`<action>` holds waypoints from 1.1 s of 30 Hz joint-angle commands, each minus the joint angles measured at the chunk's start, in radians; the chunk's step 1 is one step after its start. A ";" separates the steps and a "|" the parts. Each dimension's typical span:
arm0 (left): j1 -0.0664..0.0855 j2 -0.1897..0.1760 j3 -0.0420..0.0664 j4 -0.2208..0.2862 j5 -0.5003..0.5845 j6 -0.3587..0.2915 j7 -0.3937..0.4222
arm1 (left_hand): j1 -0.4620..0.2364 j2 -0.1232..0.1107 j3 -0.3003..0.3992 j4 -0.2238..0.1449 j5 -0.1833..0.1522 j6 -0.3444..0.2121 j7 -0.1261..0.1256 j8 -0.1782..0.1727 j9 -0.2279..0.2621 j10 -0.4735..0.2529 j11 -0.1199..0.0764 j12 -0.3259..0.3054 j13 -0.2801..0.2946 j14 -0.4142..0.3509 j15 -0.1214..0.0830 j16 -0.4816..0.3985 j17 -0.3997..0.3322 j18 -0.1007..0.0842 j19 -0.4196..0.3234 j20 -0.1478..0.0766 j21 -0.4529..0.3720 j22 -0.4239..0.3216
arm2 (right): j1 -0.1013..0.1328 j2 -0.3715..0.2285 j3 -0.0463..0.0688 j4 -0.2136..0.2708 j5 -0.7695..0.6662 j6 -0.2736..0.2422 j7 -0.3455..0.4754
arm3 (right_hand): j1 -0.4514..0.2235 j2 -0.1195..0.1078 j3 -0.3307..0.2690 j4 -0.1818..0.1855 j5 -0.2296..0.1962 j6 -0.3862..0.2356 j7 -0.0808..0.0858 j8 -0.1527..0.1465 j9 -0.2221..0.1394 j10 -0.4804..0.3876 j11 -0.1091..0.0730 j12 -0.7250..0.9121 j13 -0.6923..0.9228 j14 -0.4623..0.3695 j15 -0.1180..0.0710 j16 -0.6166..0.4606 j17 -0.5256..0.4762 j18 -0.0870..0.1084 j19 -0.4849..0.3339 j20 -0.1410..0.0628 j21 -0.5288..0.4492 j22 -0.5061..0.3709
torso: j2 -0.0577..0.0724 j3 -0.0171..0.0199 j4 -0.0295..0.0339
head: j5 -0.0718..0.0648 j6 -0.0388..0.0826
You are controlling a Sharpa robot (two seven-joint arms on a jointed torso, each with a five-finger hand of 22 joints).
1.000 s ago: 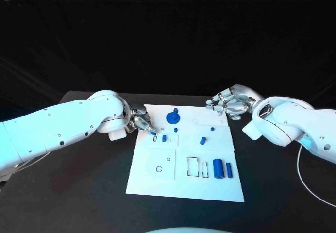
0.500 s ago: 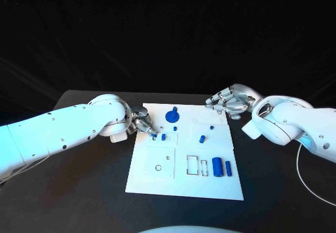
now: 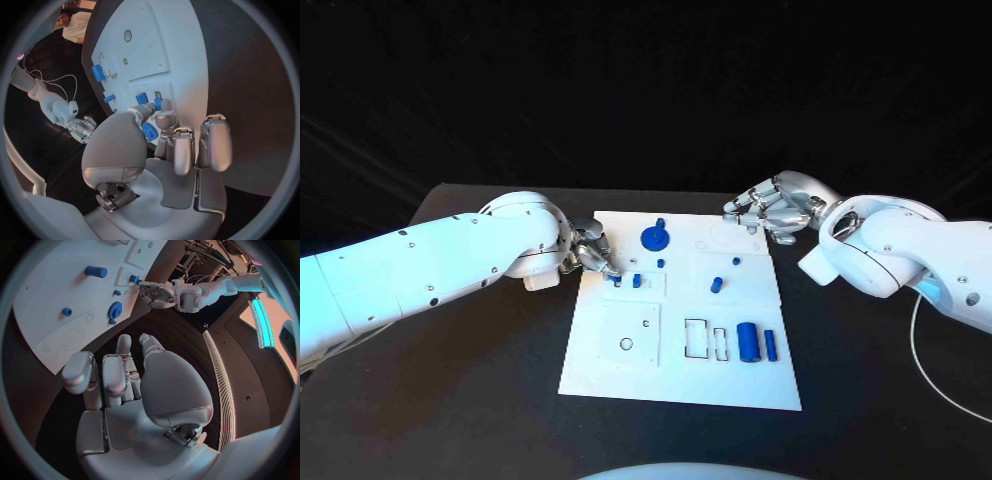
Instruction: Assemble the parts on the task board
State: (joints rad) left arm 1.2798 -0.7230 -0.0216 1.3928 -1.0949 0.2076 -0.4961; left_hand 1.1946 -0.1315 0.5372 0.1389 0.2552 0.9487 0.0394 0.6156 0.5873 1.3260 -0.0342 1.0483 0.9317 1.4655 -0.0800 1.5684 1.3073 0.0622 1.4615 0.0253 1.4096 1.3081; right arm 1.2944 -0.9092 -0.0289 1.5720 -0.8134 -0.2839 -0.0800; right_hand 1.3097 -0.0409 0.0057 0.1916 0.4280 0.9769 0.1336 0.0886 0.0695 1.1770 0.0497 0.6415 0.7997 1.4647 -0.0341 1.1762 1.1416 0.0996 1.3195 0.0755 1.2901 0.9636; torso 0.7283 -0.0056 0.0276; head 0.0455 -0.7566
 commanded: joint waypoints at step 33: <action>-0.003 0.021 -0.010 -0.008 -0.020 0.072 0.000 | -0.002 -0.006 0.141 -0.132 0.023 0.019 -0.005 0.002 -0.004 0.017 -0.004 0.004 0.005 0.105 -0.010 0.002 0.263 -0.014 0.019 -0.004 0.003 0.091 | -0.001 -0.001 0.000 0.001 0.001 0.016 0.008 | 0.005 0.003 -0.003 0.000 0.000 0.001 0.003 0.007 0.000 -0.006 -0.003 -0.005 -0.002 0.023 0.003 -0.007 0.000 0.016 -0.007 -0.003 -0.005 -0.001 | 0.000 0.0006 -0.0001 | 0.001 -0.009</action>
State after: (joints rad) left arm 1.2824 -0.7076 -0.0262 1.3849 -1.1105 0.2469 -0.4927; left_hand 1.1929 -0.1331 0.5406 0.1393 0.2726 0.9637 0.0362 0.6230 0.5847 1.3348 -0.0356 1.0489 0.9358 1.4679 -0.0824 1.5684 1.3080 0.0622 1.4615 0.0253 1.4136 1.3078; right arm 1.2943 -0.9099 -0.0291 1.5719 -0.8119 -0.2782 -0.0789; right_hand 1.3097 -0.0409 0.0057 0.1916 0.4280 0.9769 0.1336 0.0925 0.0695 1.1770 0.0497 0.6415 0.7984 1.4647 -0.0341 1.1762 1.1417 0.0995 1.3195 0.0755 1.2901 0.9637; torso 0.7280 -0.0052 0.0269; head 0.0479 -0.7647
